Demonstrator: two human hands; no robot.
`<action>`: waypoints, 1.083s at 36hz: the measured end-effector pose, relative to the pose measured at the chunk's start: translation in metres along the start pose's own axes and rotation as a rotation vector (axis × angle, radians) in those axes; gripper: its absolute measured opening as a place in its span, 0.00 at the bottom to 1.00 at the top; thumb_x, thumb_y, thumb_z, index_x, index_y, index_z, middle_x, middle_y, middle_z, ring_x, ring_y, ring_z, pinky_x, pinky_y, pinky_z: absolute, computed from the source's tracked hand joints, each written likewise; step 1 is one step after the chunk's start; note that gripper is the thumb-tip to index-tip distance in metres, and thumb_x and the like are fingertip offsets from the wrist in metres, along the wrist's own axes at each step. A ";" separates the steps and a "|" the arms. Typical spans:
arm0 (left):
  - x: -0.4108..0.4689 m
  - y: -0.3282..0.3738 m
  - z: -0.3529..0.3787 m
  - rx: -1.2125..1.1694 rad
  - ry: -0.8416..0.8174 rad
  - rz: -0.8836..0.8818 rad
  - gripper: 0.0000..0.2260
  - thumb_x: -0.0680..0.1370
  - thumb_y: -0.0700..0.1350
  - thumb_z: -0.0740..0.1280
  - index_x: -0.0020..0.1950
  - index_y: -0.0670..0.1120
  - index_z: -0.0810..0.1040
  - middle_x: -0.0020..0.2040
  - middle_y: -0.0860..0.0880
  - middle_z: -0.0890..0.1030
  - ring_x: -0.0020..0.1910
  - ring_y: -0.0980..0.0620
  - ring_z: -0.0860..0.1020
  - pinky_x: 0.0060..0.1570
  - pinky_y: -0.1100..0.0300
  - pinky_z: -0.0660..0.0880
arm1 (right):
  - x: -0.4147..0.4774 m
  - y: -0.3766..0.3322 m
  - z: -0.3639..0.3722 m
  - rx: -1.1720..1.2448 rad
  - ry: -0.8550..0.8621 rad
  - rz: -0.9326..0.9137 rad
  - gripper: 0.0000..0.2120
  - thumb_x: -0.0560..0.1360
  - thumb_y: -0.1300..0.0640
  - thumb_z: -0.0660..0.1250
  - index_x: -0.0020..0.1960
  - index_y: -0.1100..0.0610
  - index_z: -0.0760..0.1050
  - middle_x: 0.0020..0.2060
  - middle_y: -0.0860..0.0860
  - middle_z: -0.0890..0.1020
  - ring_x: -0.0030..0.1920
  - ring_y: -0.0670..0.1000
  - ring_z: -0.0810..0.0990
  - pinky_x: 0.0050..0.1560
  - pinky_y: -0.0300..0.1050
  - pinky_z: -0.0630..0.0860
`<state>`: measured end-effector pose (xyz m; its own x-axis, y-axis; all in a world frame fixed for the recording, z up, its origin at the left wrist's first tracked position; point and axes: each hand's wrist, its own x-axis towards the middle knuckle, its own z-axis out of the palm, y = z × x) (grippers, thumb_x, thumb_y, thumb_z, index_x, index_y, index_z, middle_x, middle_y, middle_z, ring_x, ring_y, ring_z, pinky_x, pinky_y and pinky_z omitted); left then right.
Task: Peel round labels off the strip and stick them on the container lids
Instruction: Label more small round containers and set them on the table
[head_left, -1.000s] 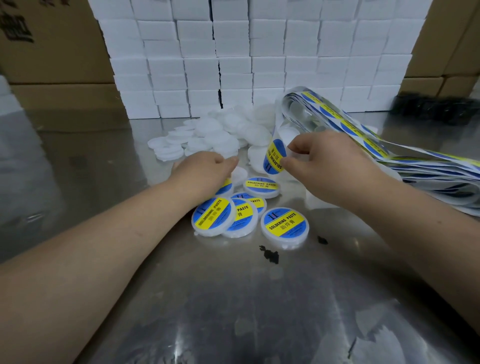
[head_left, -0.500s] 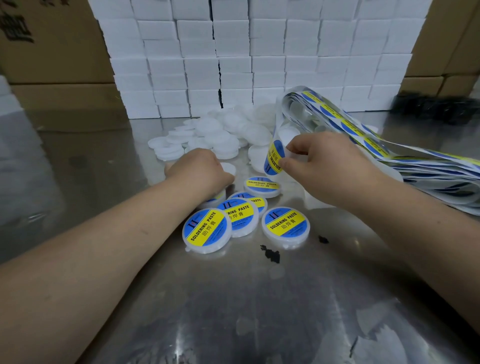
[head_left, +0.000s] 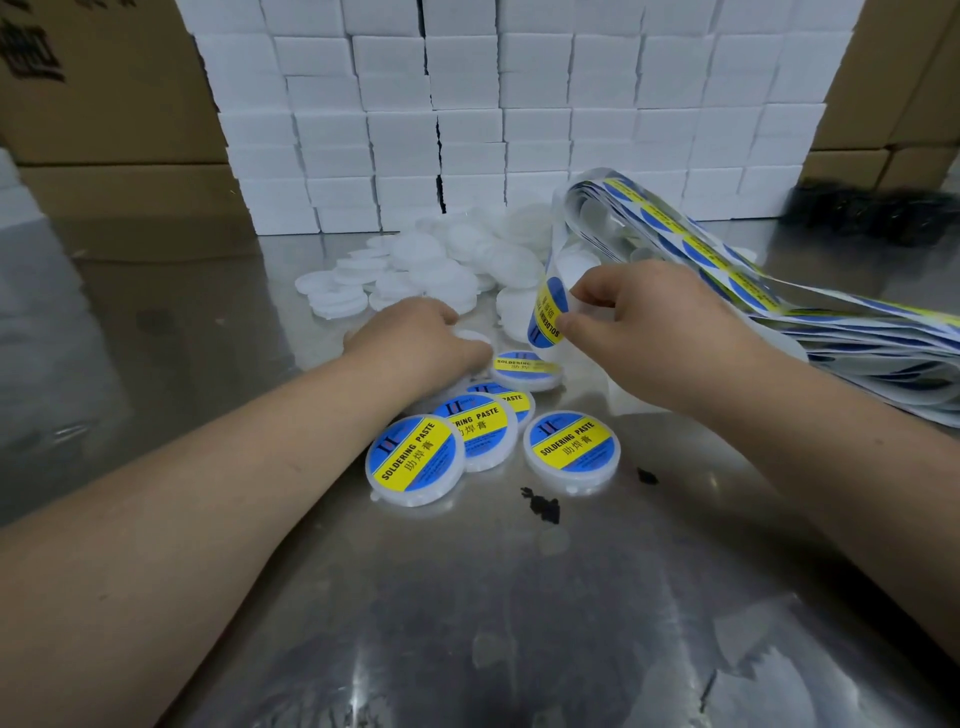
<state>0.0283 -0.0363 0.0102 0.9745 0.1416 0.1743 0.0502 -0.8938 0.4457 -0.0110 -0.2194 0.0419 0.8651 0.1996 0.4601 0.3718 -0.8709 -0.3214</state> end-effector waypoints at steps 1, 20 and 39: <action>0.000 0.000 0.001 0.025 -0.027 0.001 0.26 0.70 0.56 0.68 0.66 0.52 0.71 0.64 0.51 0.74 0.61 0.47 0.72 0.62 0.50 0.68 | 0.000 0.000 0.000 0.002 -0.001 0.000 0.09 0.75 0.52 0.62 0.44 0.56 0.77 0.28 0.48 0.72 0.32 0.48 0.69 0.29 0.39 0.62; -0.016 0.018 0.001 -0.586 0.156 0.314 0.24 0.70 0.55 0.53 0.66 0.57 0.68 0.56 0.48 0.71 0.53 0.53 0.72 0.48 0.64 0.63 | -0.001 0.001 -0.001 0.147 0.007 -0.019 0.10 0.75 0.56 0.58 0.41 0.54 0.77 0.23 0.48 0.71 0.27 0.46 0.67 0.28 0.39 0.64; -0.018 0.037 -0.017 -1.663 0.008 -0.237 0.06 0.80 0.46 0.56 0.51 0.49 0.71 0.46 0.47 0.77 0.41 0.45 0.78 0.40 0.60 0.73 | 0.000 0.004 0.001 0.171 -0.022 -0.042 0.12 0.76 0.55 0.58 0.35 0.50 0.74 0.22 0.43 0.72 0.27 0.40 0.69 0.24 0.30 0.62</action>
<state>0.0087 -0.0644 0.0384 0.9785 0.2044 -0.0264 -0.0892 0.5356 0.8397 -0.0086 -0.2223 0.0397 0.8542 0.2455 0.4584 0.4580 -0.7728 -0.4395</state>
